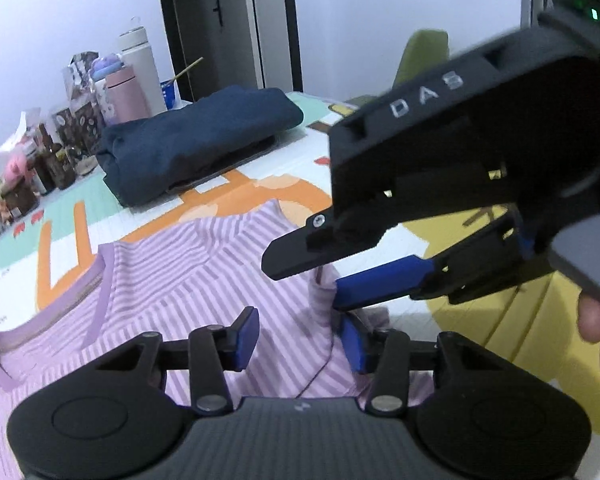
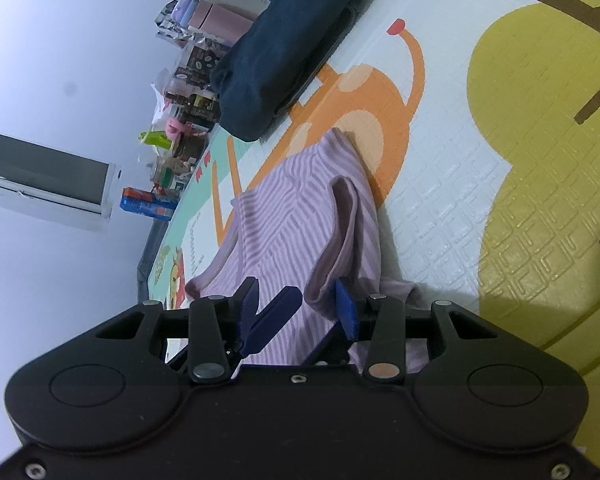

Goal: Fold clothes

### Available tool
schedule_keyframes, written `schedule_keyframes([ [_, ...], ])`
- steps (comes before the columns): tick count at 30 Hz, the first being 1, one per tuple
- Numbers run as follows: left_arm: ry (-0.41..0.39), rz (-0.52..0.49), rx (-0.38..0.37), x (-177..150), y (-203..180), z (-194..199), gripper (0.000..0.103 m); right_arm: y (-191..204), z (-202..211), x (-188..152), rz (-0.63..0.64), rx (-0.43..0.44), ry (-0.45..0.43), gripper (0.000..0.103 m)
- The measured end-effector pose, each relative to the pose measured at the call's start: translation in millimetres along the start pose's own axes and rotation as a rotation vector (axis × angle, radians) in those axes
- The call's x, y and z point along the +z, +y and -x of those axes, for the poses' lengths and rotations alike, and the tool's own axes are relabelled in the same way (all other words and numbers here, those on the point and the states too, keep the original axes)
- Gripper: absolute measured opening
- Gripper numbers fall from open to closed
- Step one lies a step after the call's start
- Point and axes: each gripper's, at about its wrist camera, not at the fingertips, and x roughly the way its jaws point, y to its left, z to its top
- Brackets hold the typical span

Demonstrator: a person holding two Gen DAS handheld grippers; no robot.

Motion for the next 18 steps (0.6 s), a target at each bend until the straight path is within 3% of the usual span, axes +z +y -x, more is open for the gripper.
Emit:
schedule_keyframes([
  [8,0.001,0.085,0.020,1,11,-4,0.046,2,1,5,0.001,0.016,-0.004,0.040],
  [15,0.027,0.172,0.023,0,22,-8,0.021,0,3,5,-0.001,0.021,-0.019,0.041],
  [18,0.023,0.184,0.026,-2,21,-7,0.020,-2,5,6,-0.007,0.021,-0.028,0.047],
])
